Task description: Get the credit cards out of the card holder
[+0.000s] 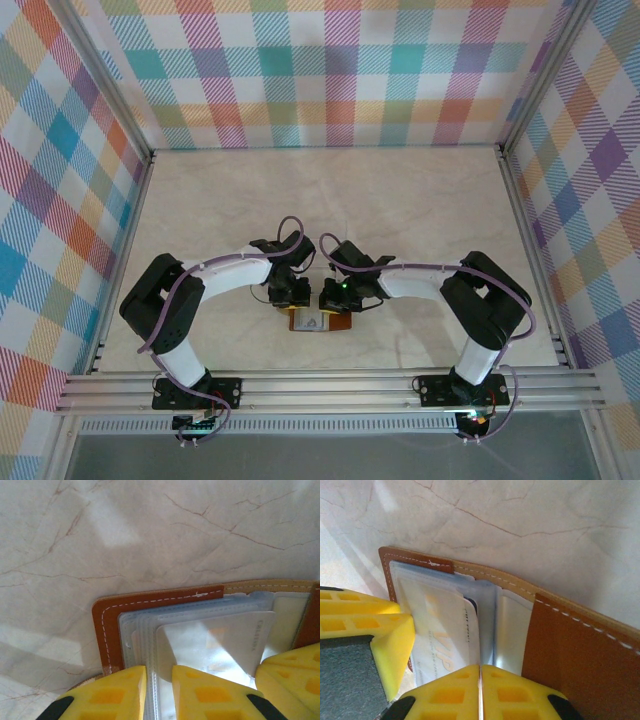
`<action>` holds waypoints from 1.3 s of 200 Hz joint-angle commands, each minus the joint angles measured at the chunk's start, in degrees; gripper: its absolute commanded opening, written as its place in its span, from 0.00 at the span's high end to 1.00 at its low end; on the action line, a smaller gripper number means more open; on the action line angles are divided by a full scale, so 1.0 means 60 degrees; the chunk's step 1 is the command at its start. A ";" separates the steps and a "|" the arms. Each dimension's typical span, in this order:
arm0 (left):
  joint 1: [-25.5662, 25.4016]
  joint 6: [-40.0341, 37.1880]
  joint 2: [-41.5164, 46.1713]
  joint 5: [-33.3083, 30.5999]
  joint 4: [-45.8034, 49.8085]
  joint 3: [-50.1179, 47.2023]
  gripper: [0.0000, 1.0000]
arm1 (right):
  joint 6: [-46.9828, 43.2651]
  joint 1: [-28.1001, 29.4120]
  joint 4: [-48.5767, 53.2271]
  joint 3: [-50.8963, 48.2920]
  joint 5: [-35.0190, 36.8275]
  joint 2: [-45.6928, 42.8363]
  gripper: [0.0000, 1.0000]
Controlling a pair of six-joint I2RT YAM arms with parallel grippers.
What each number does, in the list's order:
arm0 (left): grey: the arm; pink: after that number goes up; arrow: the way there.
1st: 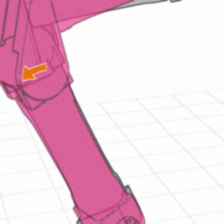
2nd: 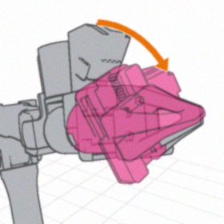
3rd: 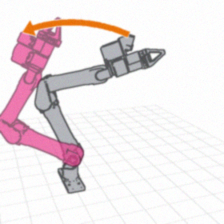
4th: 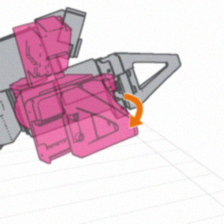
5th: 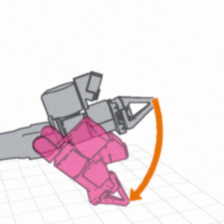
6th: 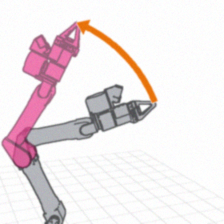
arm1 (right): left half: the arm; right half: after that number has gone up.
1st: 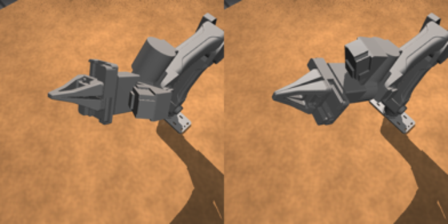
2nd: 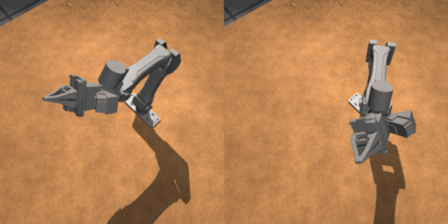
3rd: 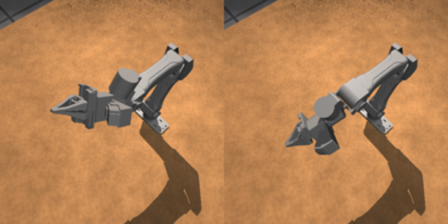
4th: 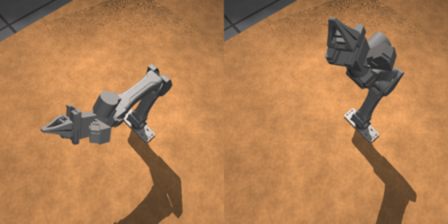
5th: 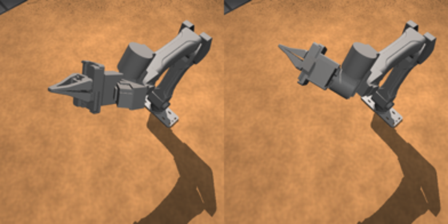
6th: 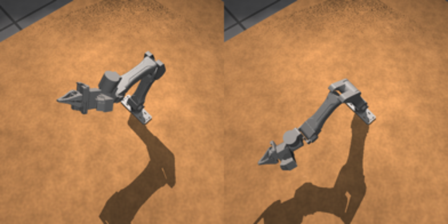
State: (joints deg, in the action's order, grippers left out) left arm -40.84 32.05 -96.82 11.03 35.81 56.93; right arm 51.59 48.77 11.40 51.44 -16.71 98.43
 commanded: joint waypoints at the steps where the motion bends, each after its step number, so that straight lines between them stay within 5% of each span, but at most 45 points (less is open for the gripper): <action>1: -0.0067 -0.0069 -0.0207 -0.0333 0.0294 -0.0287 0.77 | -0.0303 0.0074 0.1326 0.0308 0.0847 0.0073 0.88; 44: -0.0078 -0.0065 -0.0182 -0.0280 0.0272 -0.0314 0.77 | -0.0485 0.0103 0.1886 0.0386 0.1272 -0.0133 0.86; 100: -0.0092 0.0002 -0.0184 -0.0126 0.0154 -0.0318 0.77 | -0.0005 0.0103 -0.0095 -0.0369 0.0354 -0.0312 0.67; 215: -0.0108 0.0004 -0.0152 -0.0140 0.0198 -0.0303 0.77 | -0.0158 0.0104 0.0714 0.0112 0.0565 0.0511 0.60; 260: -0.0114 -0.0039 -0.0128 -0.0161 0.0257 -0.0285 0.77 | -0.0247 0.0105 0.1420 0.0308 0.1047 0.0587 0.67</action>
State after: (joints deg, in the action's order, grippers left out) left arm -40.86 32.05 -96.77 11.07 35.68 56.84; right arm 51.13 49.15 15.55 52.82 -14.24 99.09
